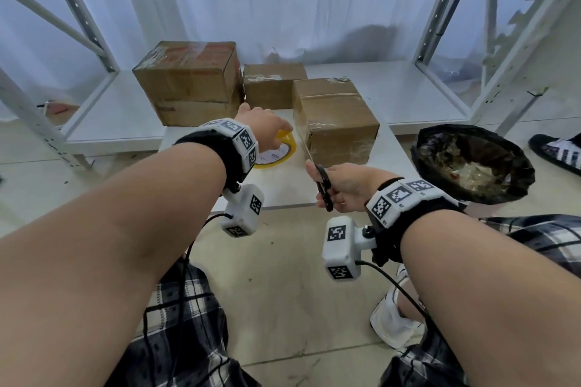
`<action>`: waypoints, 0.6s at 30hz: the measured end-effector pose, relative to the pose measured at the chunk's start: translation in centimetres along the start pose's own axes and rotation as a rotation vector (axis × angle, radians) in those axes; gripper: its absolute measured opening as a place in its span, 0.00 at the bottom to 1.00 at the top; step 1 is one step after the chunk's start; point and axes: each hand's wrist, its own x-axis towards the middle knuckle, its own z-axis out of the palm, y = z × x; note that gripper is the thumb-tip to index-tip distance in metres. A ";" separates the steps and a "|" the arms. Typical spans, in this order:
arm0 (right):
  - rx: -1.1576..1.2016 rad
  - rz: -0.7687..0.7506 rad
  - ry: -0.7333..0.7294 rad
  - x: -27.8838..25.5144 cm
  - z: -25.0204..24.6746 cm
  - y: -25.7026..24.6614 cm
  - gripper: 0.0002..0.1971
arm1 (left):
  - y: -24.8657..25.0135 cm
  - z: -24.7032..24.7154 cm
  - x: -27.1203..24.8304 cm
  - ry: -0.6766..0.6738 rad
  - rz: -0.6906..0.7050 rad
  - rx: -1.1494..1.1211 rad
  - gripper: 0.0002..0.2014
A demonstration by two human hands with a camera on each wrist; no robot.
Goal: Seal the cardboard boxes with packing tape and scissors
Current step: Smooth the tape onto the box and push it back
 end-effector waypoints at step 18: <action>0.109 -0.183 0.081 1.9 0.6 -0.7 0.24 | 0.3 0.1 0.6 -0.009 0.026 -0.056 0.21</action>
